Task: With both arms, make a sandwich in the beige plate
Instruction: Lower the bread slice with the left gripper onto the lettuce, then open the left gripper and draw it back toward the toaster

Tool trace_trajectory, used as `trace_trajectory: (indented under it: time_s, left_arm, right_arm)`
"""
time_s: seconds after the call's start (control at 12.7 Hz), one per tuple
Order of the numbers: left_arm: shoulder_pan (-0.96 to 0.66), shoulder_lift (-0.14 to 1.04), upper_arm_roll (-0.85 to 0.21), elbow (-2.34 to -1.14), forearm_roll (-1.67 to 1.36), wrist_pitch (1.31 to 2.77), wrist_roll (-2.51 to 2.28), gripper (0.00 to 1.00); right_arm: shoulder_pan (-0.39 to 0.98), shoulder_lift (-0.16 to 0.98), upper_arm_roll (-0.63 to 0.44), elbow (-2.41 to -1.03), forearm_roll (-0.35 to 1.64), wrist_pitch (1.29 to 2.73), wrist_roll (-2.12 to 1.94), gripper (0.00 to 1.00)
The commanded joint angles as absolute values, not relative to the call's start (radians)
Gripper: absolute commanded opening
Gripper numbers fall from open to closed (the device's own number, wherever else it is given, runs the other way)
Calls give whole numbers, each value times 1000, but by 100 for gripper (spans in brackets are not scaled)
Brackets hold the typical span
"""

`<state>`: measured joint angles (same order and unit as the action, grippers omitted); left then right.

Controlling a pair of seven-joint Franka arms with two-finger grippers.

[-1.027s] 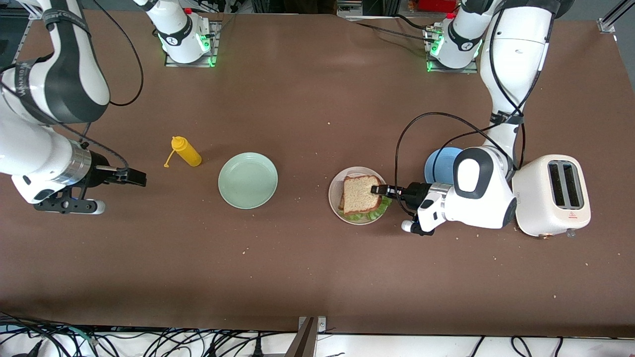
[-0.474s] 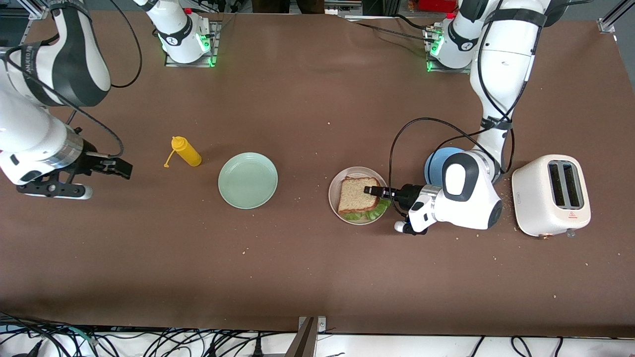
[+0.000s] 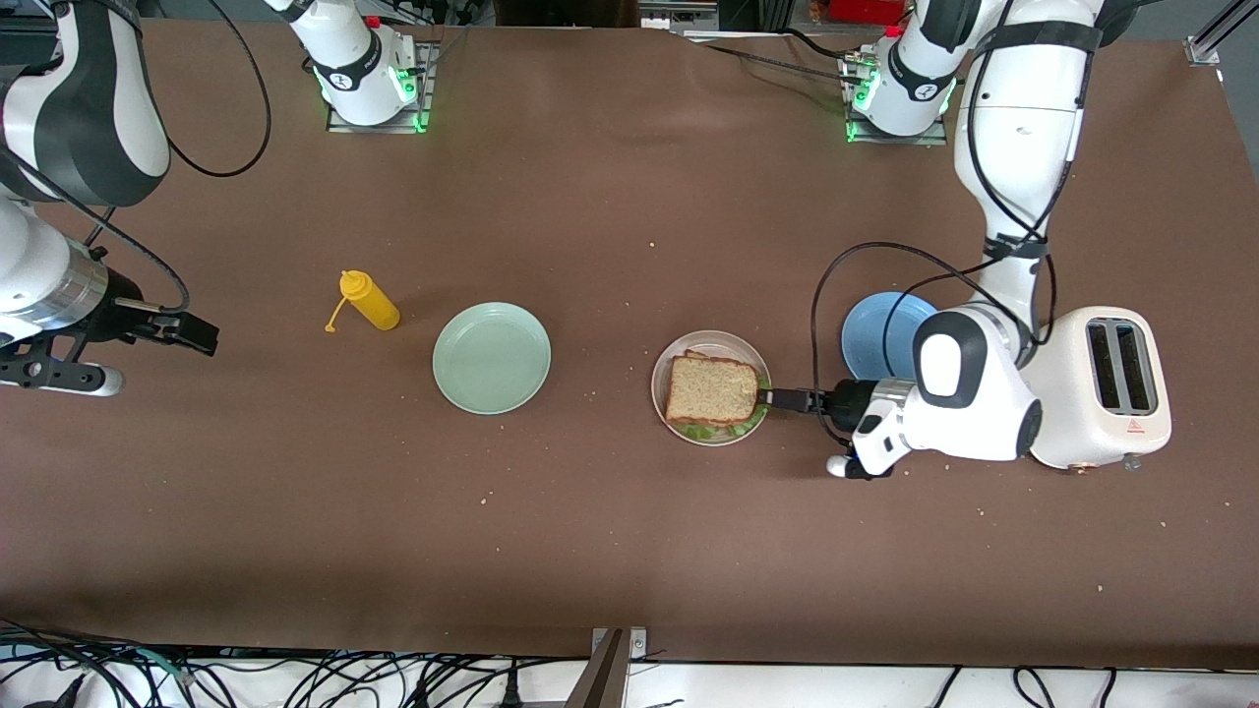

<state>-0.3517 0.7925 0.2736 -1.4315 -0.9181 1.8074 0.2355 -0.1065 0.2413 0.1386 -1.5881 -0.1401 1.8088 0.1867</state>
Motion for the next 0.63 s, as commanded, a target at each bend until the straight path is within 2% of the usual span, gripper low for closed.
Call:
trace_trajectory:
  time_s: [0.0, 0.55]
  left_arm:
    - [-347, 729, 342, -1431, -722, 1798, 175, 100]
    - [-290, 586, 380, -1428, -219, 1646, 170, 100]
  right_arm:
    - [-107, 252, 144, -1578, -143, 1792, 215, 100]
    - [-98, 253, 149, -1586, -141, 1787, 221, 100]
